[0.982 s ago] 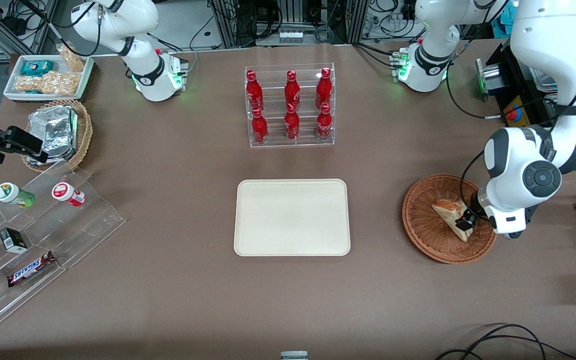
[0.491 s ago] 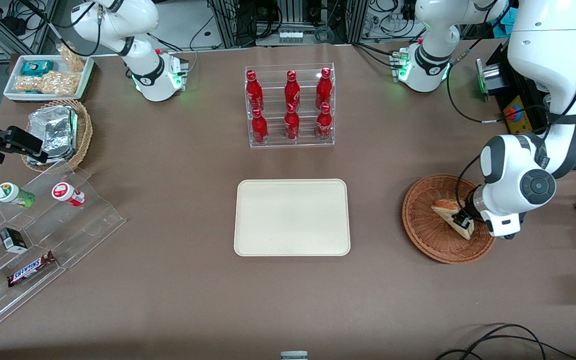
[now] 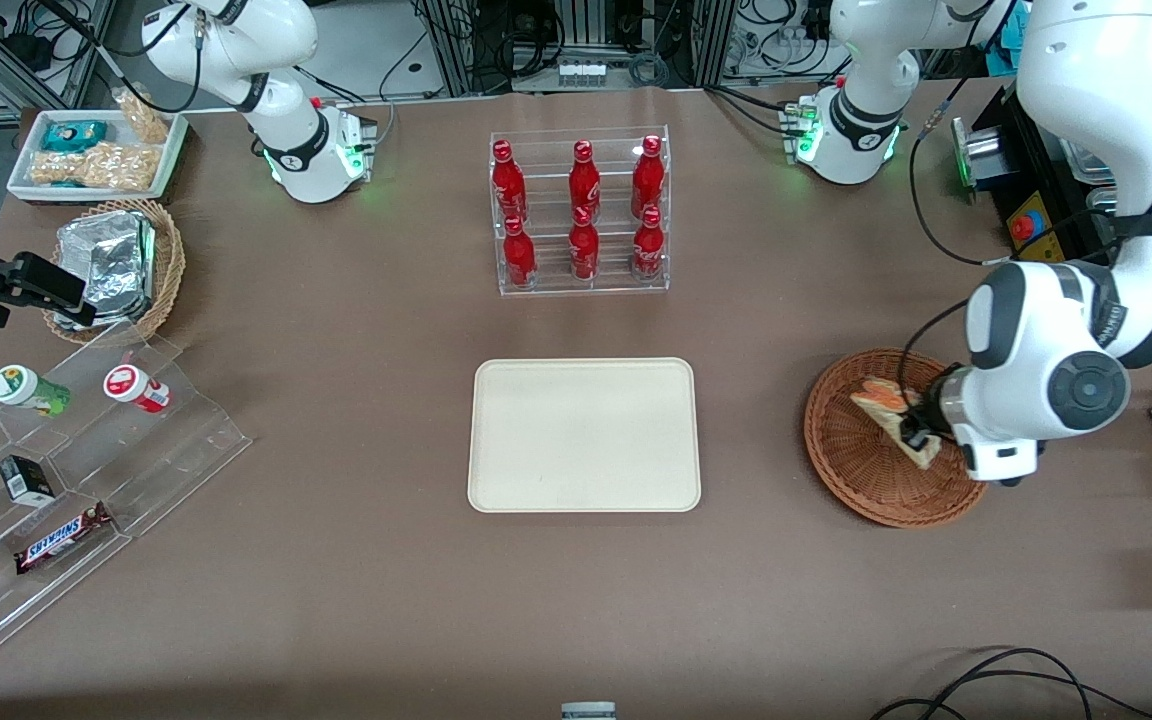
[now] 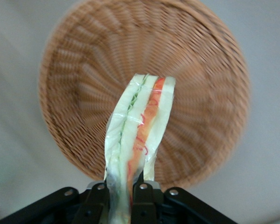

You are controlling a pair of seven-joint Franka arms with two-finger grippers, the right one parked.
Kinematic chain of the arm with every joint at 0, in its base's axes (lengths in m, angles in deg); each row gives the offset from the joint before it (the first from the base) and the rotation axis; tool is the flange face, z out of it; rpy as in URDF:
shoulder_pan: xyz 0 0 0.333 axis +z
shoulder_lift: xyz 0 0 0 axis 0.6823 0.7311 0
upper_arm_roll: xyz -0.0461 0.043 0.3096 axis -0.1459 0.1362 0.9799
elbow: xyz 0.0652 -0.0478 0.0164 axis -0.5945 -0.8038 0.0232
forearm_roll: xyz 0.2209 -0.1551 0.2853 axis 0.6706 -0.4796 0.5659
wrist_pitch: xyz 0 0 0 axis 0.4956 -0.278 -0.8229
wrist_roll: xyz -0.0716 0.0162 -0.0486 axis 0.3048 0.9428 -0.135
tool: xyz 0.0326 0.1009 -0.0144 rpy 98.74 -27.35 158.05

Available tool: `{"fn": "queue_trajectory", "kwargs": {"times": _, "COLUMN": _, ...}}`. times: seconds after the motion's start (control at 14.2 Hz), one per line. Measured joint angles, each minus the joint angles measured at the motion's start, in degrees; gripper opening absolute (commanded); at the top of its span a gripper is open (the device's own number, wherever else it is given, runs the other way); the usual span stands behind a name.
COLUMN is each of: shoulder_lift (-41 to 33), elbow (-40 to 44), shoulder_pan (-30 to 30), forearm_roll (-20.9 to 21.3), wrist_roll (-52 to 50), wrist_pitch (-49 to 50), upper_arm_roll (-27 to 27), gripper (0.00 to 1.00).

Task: Place sandwich from basket to tray
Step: 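Carry the sandwich with the left gripper over the cream tray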

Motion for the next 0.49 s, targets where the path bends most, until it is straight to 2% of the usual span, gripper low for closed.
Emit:
{"fn": "queue_trajectory", "kwargs": {"times": 0.28, "shoulder_lift": 1.53, "elbow": 0.07, "shoulder_pan": -2.88, "forearm_roll": -0.13, "wrist_roll": 0.36, "wrist_pitch": -7.13, "upper_arm_roll": -8.85, "gripper": 0.11}}
{"fn": "queue_trajectory", "kwargs": {"times": 0.49, "shoulder_lift": 5.16, "elbow": 3.03, "shoulder_pan": -11.64, "forearm_roll": 1.98, "wrist_roll": 0.54, "wrist_pitch": -12.91, "upper_arm_roll": -9.86, "gripper": 0.09}}
